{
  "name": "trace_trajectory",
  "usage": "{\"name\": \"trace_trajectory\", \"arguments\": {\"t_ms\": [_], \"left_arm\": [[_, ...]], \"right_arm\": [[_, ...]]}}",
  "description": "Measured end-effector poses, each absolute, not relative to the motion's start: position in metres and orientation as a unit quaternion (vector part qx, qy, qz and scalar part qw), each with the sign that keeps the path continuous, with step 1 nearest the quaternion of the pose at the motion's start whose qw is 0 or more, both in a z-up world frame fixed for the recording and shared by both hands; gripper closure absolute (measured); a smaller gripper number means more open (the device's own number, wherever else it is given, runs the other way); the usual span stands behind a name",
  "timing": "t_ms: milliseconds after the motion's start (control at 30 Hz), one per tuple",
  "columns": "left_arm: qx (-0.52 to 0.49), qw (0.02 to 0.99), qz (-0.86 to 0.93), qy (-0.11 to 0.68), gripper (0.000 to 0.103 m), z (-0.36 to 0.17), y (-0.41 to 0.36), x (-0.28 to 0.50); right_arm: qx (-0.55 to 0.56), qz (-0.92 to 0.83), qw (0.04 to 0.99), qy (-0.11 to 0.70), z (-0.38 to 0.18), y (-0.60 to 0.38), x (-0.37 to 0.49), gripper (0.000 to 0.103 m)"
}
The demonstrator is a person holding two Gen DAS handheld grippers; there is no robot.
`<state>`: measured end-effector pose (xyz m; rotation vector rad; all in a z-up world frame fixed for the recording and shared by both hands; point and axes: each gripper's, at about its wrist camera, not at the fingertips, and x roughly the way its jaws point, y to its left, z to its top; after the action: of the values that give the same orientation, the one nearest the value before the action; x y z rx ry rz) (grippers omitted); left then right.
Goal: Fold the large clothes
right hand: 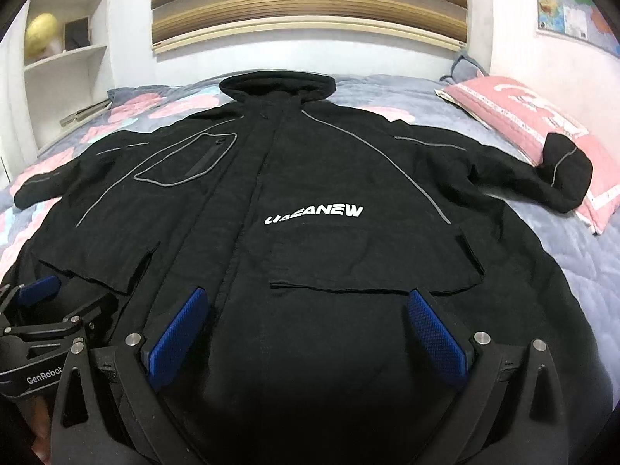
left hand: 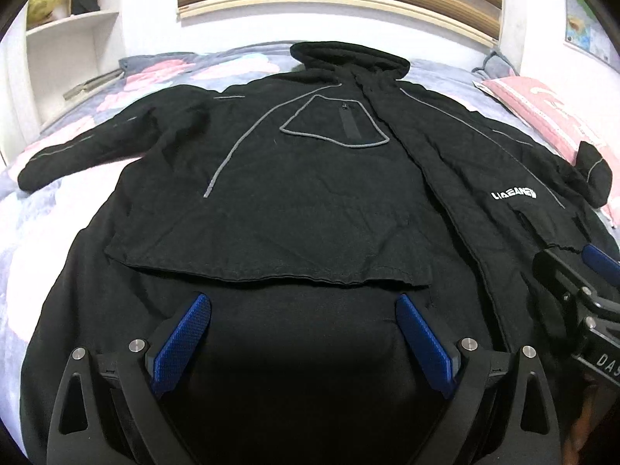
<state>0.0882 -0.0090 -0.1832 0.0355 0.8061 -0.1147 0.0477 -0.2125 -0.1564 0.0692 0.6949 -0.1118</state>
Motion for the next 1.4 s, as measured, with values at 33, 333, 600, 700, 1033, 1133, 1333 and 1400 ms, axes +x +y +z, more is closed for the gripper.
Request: {"name": "trace_trajectory", "arguments": {"t_ms": [33, 333, 600, 700, 1033, 1133, 1333, 1400], "left_arm": [[0.02, 0.917, -0.056, 0.394, 0.006, -0.184, -0.01, 0.089], [0.015, 0.912, -0.066, 0.405, 0.005, -0.181, -0.007, 0.095], [0.016, 0.913, -0.066, 0.403, 0.005, -0.182, -0.009, 0.099], [0.017, 0.913, -0.066, 0.402, 0.005, -0.185, -0.007, 0.094], [0.016, 0.913, -0.065, 0.402, 0.005, -0.185, -0.006, 0.093], [0.016, 0.913, -0.066, 0.402, 0.005, -0.185, -0.006, 0.093], [0.017, 0.913, -0.065, 0.403, 0.005, -0.185, -0.006, 0.093], [0.017, 0.913, -0.064, 0.403, 0.005, -0.185, -0.006, 0.093]], "right_arm": [[0.037, -0.055, 0.937, 0.343, -0.157, -0.213, 0.048, 0.0], [0.078, -0.055, 0.926, 0.366, -0.164, -0.226, 0.052, 0.0], [0.079, -0.059, 0.924, 0.368, -0.163, -0.224, 0.052, 0.0], [0.08, -0.058, 0.924, 0.369, -0.163, -0.226, 0.053, 0.0], [0.079, -0.06, 0.923, 0.372, -0.163, -0.226, 0.054, 0.0], [0.08, -0.06, 0.923, 0.372, -0.164, -0.226, 0.054, 0.0], [0.08, -0.059, 0.923, 0.372, -0.164, -0.226, 0.054, 0.0], [0.079, -0.059, 0.923, 0.371, -0.165, -0.226, 0.054, 0.0]]}}
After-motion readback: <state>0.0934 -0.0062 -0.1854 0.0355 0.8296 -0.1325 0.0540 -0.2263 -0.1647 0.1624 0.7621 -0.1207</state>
